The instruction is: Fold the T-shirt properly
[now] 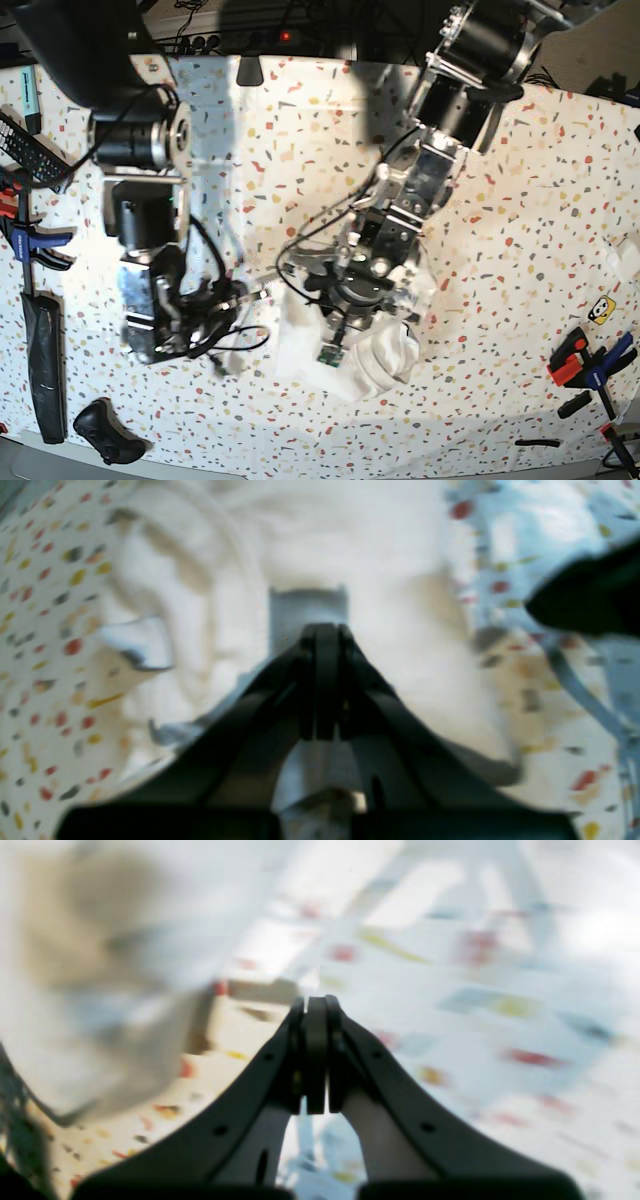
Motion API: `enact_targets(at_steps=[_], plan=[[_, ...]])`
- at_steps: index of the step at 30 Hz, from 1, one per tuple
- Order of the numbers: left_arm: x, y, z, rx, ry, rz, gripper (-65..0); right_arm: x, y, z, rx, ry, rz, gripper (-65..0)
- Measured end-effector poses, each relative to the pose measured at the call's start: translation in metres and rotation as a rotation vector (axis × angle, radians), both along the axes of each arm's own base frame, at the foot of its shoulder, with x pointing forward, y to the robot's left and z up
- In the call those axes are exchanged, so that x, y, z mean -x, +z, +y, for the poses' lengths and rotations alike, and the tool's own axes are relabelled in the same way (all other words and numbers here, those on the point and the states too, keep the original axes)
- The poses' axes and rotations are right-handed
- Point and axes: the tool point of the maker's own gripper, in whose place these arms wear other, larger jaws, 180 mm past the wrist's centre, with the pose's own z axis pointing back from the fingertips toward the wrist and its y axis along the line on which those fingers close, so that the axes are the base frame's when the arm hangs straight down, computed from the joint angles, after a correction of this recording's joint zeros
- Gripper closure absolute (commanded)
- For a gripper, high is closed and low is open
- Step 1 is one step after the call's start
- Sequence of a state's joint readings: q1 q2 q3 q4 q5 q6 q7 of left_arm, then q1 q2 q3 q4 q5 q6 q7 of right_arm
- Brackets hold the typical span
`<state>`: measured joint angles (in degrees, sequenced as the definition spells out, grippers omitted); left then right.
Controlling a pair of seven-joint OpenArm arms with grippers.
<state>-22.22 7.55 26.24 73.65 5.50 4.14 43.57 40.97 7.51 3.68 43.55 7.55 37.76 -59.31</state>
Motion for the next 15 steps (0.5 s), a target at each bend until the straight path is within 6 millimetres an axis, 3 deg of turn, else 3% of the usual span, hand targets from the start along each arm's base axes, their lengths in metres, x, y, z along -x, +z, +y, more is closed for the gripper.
enact_targets(at_steps=[4,6,10,13,15], plan=[[0.013,0.004,-0.031,0.080,-0.092,0.038,0.0,-0.038,0.038,-0.032,0.009,-0.098,-0.150,0.0],[0.026,-0.006,-0.038,0.070,-0.153,0.075,0.0,-0.057,0.061,-0.038,-0.005,-0.119,-0.239,0.0],[0.065,-0.030,-0.061,0.190,-0.261,0.131,0.0,-0.075,0.081,-0.025,-0.043,-0.113,-0.322,0.0],[0.087,-0.042,-0.070,0.235,-0.296,0.144,0.0,-0.073,0.076,-0.002,-0.070,-0.089,-0.314,0.0],[0.091,-0.044,-0.071,0.248,-0.291,0.139,0.0,-0.071,0.072,0.008,-0.085,-0.080,-0.310,0.0]])
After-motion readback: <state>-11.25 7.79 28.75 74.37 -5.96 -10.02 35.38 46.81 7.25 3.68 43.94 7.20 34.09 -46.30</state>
